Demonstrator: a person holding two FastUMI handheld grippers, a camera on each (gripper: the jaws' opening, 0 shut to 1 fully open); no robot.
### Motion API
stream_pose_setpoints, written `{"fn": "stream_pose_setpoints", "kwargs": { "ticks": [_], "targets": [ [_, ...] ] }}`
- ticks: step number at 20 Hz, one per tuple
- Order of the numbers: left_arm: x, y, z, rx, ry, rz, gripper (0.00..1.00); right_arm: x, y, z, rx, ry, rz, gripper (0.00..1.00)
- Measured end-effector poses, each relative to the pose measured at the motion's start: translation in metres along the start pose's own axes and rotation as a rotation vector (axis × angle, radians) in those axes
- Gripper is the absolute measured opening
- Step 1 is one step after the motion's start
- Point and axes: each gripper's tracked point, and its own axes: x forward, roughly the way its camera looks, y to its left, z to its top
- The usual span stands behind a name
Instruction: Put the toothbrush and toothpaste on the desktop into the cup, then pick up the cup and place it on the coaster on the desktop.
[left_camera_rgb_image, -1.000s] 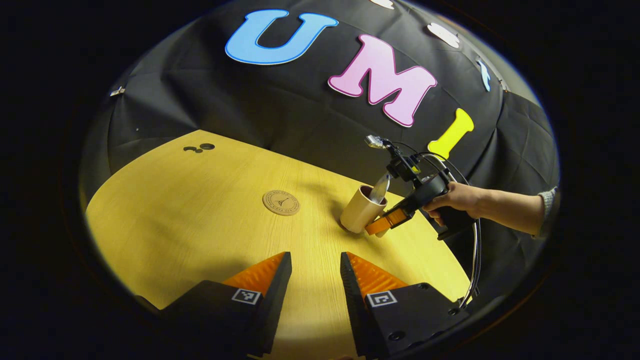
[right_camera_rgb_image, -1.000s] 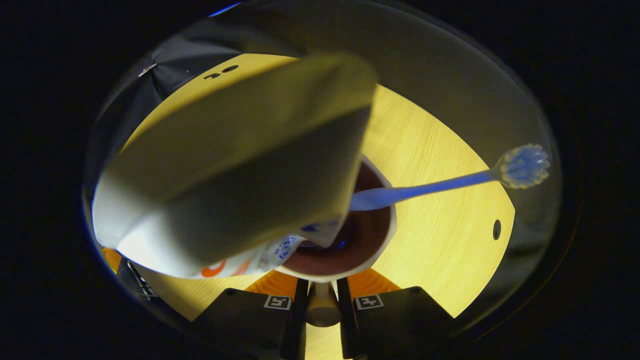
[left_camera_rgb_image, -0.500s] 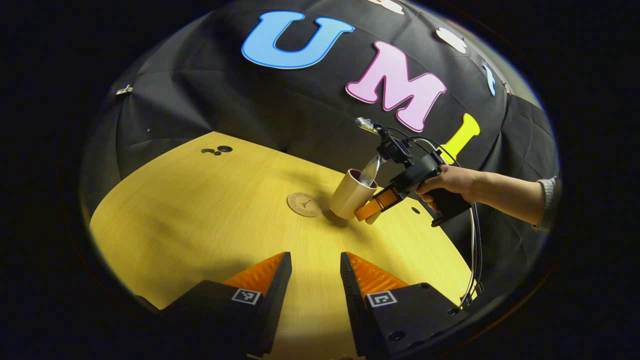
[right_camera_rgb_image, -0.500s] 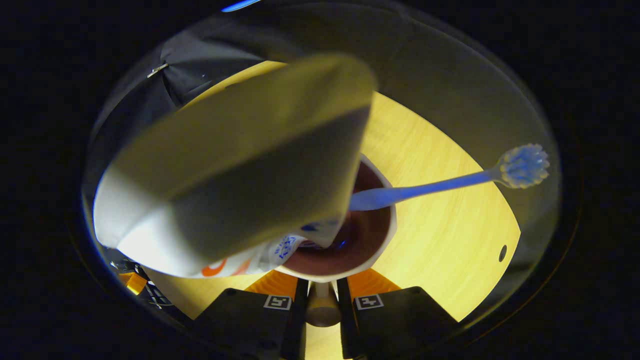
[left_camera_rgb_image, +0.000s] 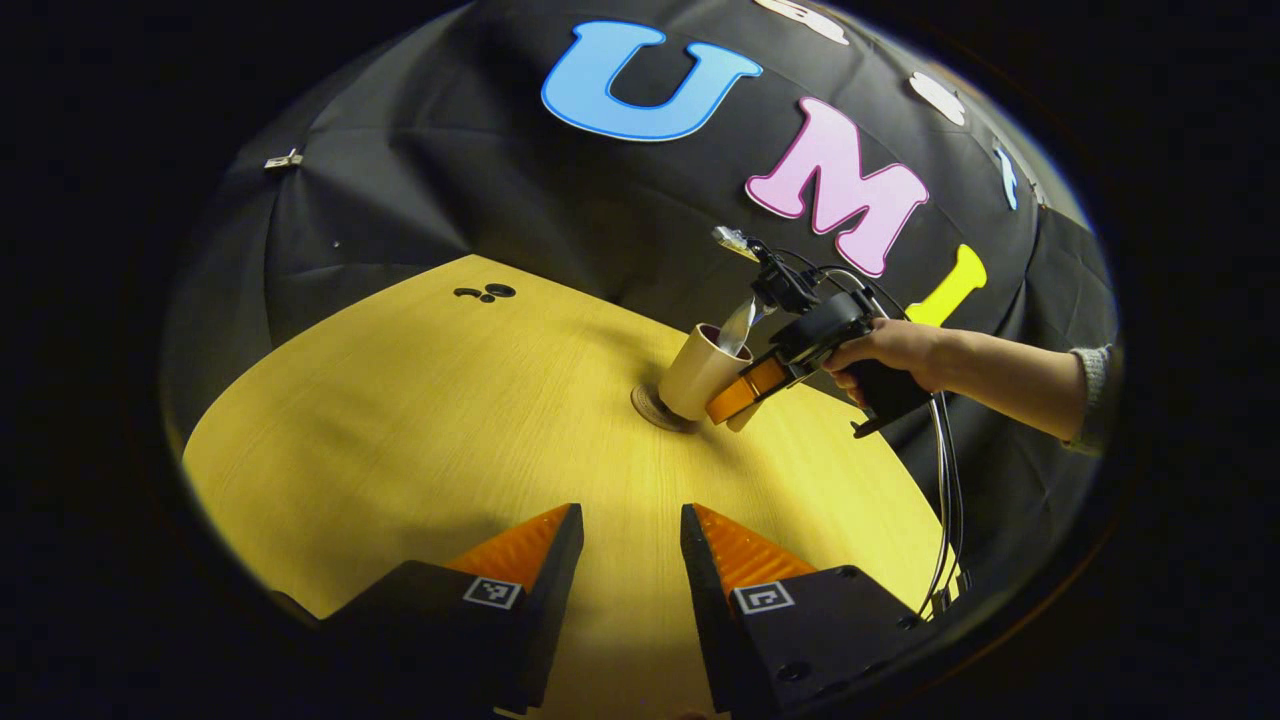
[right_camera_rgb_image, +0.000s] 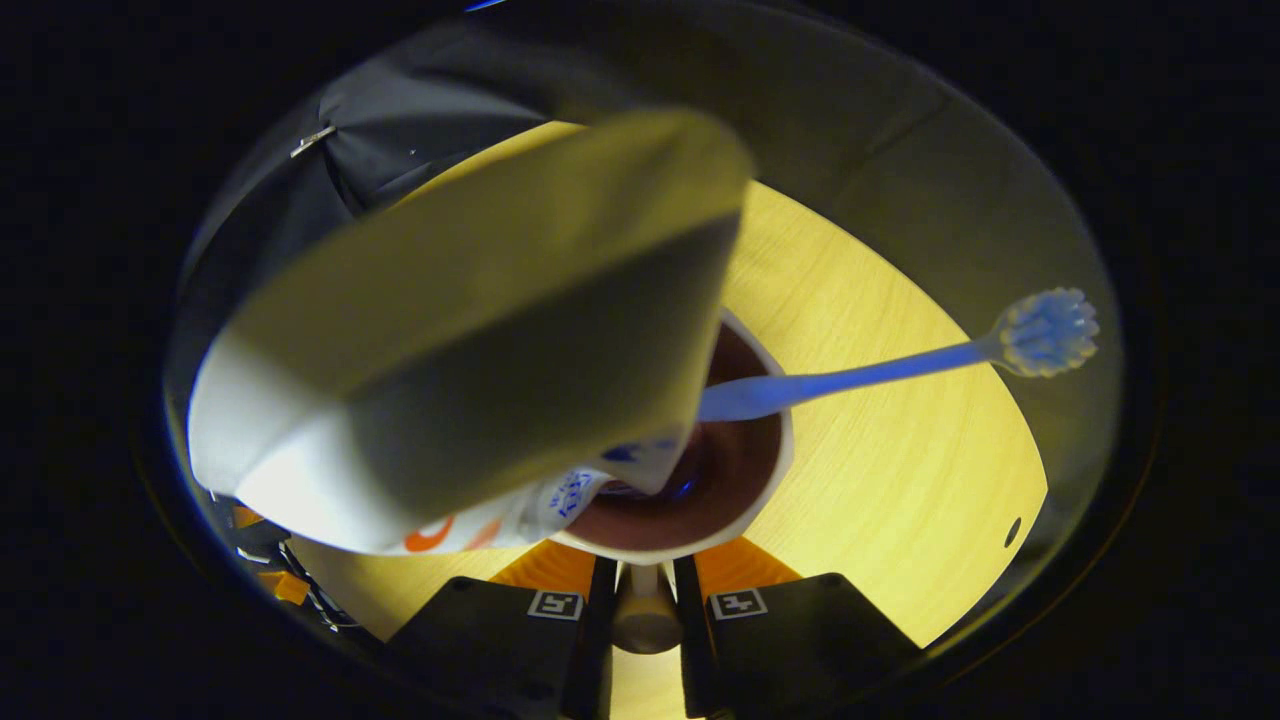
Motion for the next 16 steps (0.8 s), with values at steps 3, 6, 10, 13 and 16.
{"fn": "stream_pose_setpoints", "kwargs": {
  "ticks": [3, 6, 10, 13, 16],
  "targets": [
    [0.000, 0.007, 0.002, -0.010, -0.005, 0.005, 0.63, 0.006, 0.008, 0.006, -0.009, 0.006, 0.003, 0.31],
    [0.001, 0.014, 0.003, -0.023, -0.007, 0.013, 0.63, 0.010, 0.010, 0.006, -0.014, 0.014, 0.001, 0.31],
    [0.005, 0.020, 0.004, -0.044, -0.004, 0.018, 0.63, 0.012, 0.009, 0.006, -0.014, 0.020, -0.001, 0.26],
    [0.006, 0.021, 0.004, -0.046, -0.001, 0.016, 0.63, 0.014, 0.009, 0.008, -0.004, 0.017, 0.001, 0.31],
    [0.008, 0.019, 0.005, -0.047, 0.000, 0.012, 0.63, 0.010, 0.010, 0.006, -0.009, 0.013, 0.006, 0.35]
  ]
}}
